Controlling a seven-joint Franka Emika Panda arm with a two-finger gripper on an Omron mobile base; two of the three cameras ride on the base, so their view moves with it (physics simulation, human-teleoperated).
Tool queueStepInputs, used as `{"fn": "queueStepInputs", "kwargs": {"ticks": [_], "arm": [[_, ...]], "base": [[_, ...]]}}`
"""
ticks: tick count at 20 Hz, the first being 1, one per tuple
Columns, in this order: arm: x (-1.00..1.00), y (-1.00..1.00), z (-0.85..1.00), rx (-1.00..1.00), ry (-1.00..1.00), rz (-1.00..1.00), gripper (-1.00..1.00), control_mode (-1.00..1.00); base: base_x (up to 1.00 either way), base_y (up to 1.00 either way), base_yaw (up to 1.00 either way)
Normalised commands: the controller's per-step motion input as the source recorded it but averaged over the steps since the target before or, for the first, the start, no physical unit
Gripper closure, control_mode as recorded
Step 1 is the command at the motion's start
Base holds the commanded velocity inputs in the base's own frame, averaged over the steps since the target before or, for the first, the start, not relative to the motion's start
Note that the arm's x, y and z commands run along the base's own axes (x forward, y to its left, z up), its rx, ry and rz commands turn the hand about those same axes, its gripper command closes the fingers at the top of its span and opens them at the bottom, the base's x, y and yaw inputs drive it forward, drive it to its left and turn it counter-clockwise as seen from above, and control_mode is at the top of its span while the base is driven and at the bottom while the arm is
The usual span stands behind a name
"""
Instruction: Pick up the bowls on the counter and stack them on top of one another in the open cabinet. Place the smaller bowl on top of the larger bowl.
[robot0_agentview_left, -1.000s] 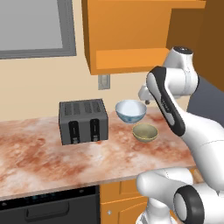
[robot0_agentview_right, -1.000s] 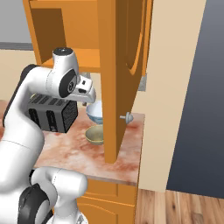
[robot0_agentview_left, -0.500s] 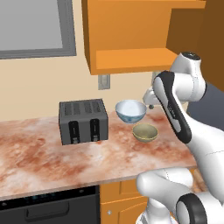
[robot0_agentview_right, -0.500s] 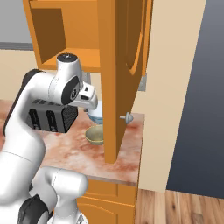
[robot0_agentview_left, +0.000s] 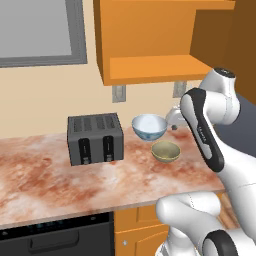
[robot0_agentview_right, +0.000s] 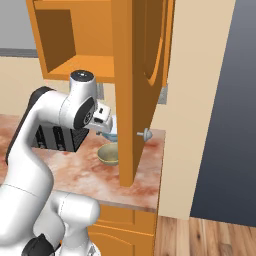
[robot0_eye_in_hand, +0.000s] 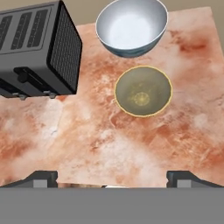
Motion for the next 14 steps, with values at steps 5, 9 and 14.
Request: {"fn": "queueStepInputs", "kwargs": {"ticks": [5, 9, 14], "arm": [[0.00, 0.00, -0.19, 0.04, 0.00, -0.02, -1.00, -1.00], [0.00, -0.04, -0.22, 0.02, 0.00, -0.06, -1.00, -1.00], [0.00, -0.06, -0.26, 0.01, 0.00, -0.09, -1.00, -1.00]], "base": [[0.00, 0.00, 0.00], [0.00, 0.00, 0.00], [0.00, 0.00, 0.00]]}}
